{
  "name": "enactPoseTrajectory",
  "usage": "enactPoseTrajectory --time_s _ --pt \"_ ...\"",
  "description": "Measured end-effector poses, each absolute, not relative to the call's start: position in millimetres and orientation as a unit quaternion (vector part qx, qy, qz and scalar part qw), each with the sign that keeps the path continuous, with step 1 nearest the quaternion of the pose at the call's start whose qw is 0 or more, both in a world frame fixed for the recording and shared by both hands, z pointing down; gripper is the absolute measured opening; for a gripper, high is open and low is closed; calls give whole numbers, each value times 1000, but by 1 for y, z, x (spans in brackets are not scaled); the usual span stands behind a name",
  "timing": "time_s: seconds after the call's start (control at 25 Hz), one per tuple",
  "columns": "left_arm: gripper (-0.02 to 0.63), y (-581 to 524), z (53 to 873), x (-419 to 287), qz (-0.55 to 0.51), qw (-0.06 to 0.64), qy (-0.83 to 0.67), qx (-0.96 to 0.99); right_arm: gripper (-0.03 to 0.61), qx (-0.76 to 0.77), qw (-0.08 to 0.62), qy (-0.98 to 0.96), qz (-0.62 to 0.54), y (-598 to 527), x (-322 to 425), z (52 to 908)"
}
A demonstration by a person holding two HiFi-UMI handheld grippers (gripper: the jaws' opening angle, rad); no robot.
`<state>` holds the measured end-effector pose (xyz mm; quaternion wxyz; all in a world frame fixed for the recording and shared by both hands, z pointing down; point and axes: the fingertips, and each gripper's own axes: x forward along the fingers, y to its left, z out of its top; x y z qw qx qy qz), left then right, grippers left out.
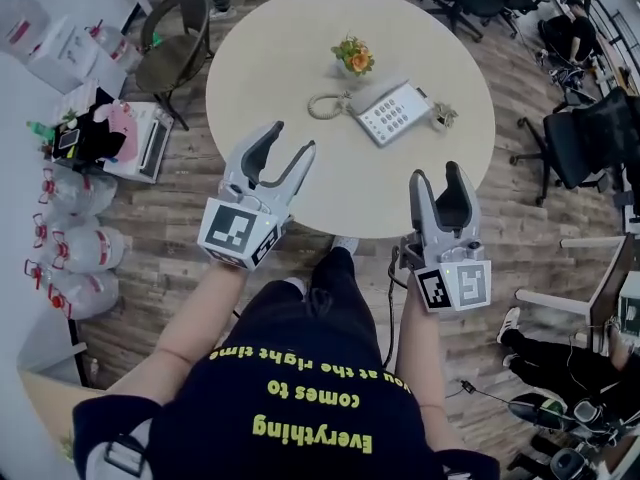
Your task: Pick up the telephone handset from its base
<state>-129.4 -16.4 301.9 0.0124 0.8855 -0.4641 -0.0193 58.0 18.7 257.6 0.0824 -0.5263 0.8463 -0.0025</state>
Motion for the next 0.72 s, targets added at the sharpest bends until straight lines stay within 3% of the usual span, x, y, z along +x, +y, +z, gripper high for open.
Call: enactPoseTrajectory --time_s 0.36,0.72 --pt "216 -122 296 -71 -31 7 -498 867 296 -497 81 864 4 -96 122 250" --pt "216 -181 301 -51 -27 13 -507 861 247 -475 89 875 -9 -159 137 262"
